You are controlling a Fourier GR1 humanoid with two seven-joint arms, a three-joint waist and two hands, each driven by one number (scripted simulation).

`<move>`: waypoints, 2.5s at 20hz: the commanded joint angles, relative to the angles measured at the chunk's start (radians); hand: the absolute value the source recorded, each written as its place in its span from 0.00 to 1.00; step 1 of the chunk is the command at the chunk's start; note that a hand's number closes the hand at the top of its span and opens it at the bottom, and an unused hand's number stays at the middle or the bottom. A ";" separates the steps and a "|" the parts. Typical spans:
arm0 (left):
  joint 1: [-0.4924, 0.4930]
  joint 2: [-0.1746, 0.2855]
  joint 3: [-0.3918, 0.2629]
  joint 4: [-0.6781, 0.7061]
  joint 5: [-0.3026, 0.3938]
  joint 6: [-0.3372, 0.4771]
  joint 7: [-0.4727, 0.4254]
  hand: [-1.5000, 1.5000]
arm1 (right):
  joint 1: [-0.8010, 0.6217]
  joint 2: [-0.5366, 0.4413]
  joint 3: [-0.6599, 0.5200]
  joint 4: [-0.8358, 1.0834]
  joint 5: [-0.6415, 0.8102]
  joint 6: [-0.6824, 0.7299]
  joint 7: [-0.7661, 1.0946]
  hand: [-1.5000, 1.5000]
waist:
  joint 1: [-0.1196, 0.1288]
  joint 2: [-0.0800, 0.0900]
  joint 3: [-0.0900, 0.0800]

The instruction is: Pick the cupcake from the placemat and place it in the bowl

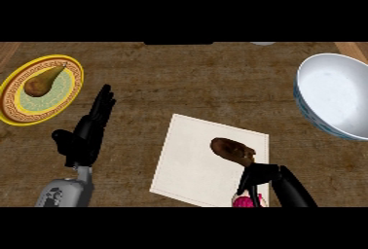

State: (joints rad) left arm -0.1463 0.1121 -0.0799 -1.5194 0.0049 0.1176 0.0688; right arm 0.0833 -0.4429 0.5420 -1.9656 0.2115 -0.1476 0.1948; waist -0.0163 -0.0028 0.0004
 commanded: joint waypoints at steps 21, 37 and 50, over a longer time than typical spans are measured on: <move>0.040 -0.029 -0.011 -0.016 -0.036 -0.002 -0.040 0.50 | -0.344 -0.222 -0.516 -0.548 -0.095 0.106 0.627 1.00 | 0.016 0.002 -0.002; -0.030 -0.037 -0.001 -0.014 -0.019 -0.033 0.037 0.50 | -0.615 -0.348 -0.540 0.098 0.094 0.263 0.409 1.00 | 0.035 0.008 -0.001; -0.050 -0.029 0.030 0.040 -0.035 -0.044 -0.015 0.50 | -0.666 -0.282 -0.630 0.750 0.264 0.123 -0.089 1.00 | 0.036 0.011 0.000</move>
State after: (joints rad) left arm -0.1631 0.0788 -0.0639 -1.5180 -0.0292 0.0808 0.0716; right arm -0.5263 -0.7334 -0.0690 -1.4345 0.4311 0.0177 0.2459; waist 0.0134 0.0046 0.0004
